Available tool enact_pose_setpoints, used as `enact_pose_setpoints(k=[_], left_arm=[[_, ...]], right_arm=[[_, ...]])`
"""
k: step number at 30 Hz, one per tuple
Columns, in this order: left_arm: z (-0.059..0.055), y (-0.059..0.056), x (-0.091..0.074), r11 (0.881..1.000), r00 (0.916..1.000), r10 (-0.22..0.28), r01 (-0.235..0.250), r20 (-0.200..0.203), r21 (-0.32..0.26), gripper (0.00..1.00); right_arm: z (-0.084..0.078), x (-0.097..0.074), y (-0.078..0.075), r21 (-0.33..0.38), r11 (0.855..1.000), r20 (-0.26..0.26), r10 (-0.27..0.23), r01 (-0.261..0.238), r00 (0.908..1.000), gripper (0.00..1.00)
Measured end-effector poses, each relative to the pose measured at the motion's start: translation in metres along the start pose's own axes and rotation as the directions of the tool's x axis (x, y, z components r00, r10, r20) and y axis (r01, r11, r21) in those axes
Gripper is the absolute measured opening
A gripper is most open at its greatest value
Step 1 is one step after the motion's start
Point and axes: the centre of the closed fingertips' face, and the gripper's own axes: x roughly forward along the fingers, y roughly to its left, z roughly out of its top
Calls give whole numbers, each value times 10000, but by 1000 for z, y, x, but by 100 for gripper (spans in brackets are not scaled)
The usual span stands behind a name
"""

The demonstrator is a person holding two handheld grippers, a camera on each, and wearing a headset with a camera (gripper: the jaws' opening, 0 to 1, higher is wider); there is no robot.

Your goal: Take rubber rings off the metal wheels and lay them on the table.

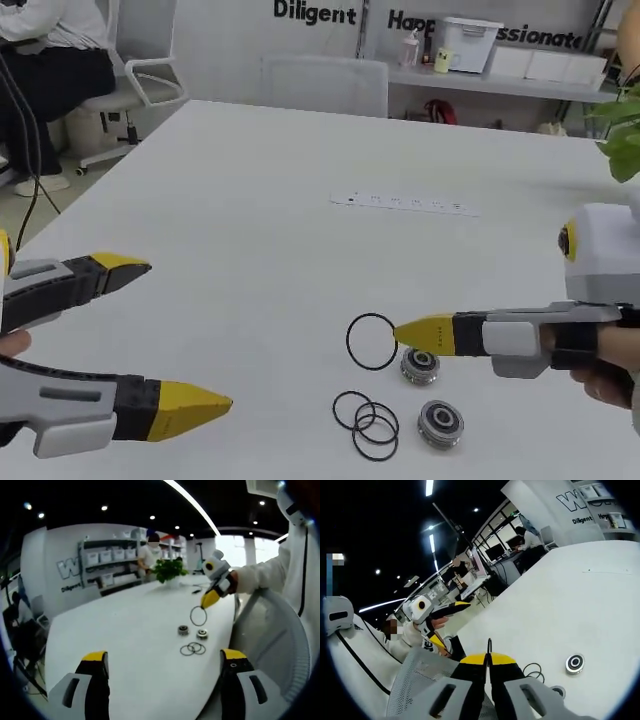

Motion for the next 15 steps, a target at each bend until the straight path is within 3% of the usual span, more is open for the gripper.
enact_pose_setpoints(k=[8,15], left_arm=[[-9,6,11,9997,9998,-178,176,-77,-150,93],[-14,11,21,9992,9995,-291,288,-99,-289,93]], right_arm=[[-11,13,-4,2,10000,-629,88,-89,9980,0],[-26,26,-18,68,9999,-1380,139,-131,9903,0]])
